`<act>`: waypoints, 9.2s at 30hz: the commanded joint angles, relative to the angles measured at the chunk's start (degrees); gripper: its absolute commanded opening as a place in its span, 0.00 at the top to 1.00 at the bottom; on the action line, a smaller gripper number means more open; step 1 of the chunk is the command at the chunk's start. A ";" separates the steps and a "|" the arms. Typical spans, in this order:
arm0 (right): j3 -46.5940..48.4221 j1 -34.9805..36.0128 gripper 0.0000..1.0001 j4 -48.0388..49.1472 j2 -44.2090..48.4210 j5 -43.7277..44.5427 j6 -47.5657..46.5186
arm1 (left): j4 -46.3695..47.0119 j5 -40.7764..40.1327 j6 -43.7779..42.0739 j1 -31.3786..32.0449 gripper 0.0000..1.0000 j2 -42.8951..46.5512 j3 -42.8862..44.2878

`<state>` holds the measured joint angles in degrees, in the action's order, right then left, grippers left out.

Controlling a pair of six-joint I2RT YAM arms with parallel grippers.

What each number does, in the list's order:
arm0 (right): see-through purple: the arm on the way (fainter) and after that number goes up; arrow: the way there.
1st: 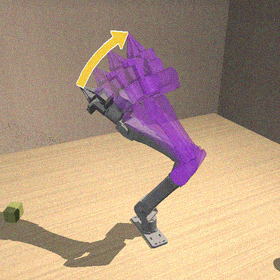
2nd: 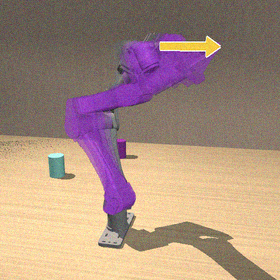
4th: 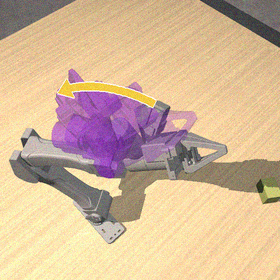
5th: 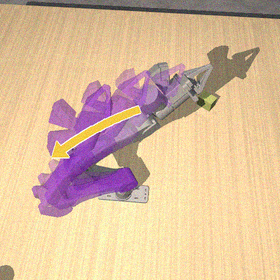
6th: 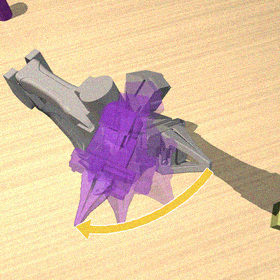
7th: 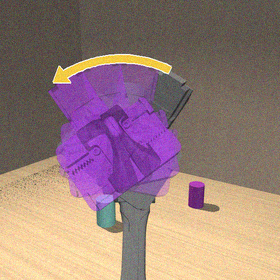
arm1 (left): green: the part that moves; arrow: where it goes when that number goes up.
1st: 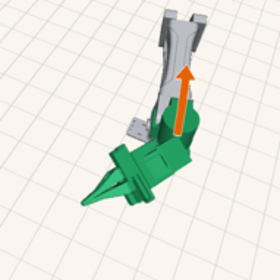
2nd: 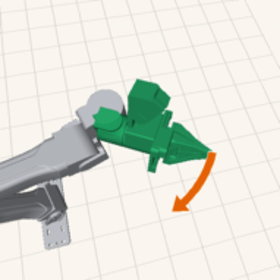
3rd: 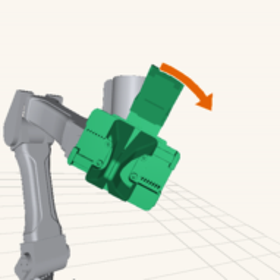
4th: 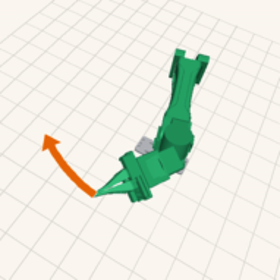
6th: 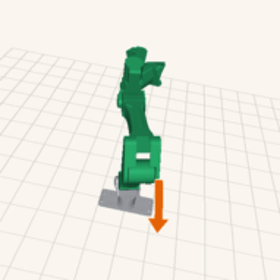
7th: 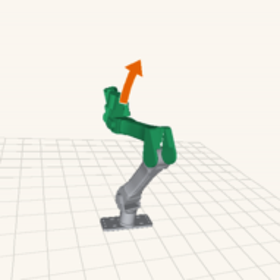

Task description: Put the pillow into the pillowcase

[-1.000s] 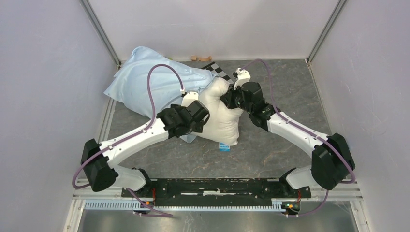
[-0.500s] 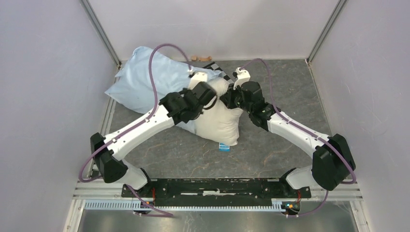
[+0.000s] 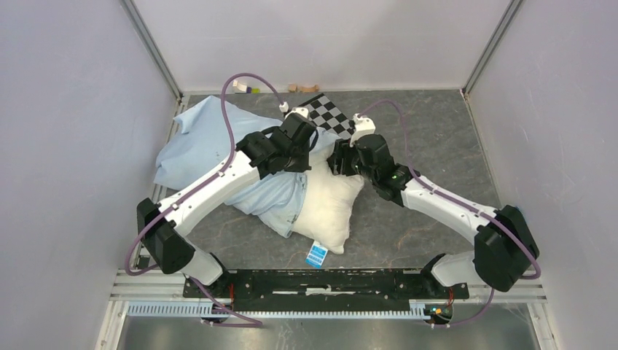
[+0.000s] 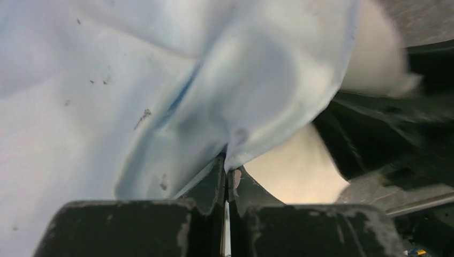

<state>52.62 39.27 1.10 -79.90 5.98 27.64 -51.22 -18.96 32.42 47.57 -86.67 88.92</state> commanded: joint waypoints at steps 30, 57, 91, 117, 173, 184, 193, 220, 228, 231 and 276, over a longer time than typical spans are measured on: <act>-15.40 9.58 0.91 20.92 10.78 -2.92 9.66 | 9.46 16.62 11.00 2.97 0.98 -6.87 11.01; -3.36 9.47 1.00 11.48 8.42 -1.91 7.10 | 2.45 -14.72 22.17 10.42 0.08 19.96 -35.74; -3.09 15.03 1.00 9.30 7.69 11.33 4.66 | 16.55 0.47 -8.23 26.34 0.98 26.17 -16.24; -11.75 18.61 1.00 6.69 16.96 28.92 5.71 | 0.00 17.88 -8.34 15.91 0.79 4.96 14.40; -18.85 12.11 0.79 19.03 19.82 -3.80 2.66 | 2.97 14.68 -3.25 3.77 0.98 3.12 4.95; -21.70 14.11 0.02 -9.00 40.14 15.82 -3.87 | 2.85 14.99 -2.66 -0.79 0.98 1.49 -0.67; -23.97 25.06 0.02 -1.62 28.26 16.42 -6.18 | 3.15 15.99 -3.01 -0.88 0.98 1.06 -1.19; -11.02 -4.09 1.00 19.60 14.85 -29.62 26.24 | -13.51 10.97 -5.96 -3.19 0.22 -16.33 46.64; -22.75 -10.95 0.99 29.40 5.51 -31.41 24.49 | -9.09 4.46 -8.24 -0.52 0.03 -2.69 21.69; -18.61 -11.93 0.54 21.33 7.32 -27.19 18.41 | -6.46 1.36 -8.34 2.32 0.01 1.11 8.33; -22.39 0.07 0.84 14.11 21.74 -2.90 19.75 | -7.94 -5.52 -9.66 5.77 0.02 7.65 -9.74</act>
<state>26.06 39.59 17.87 -59.29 4.69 52.38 -62.28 -25.15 23.68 53.12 -74.85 78.02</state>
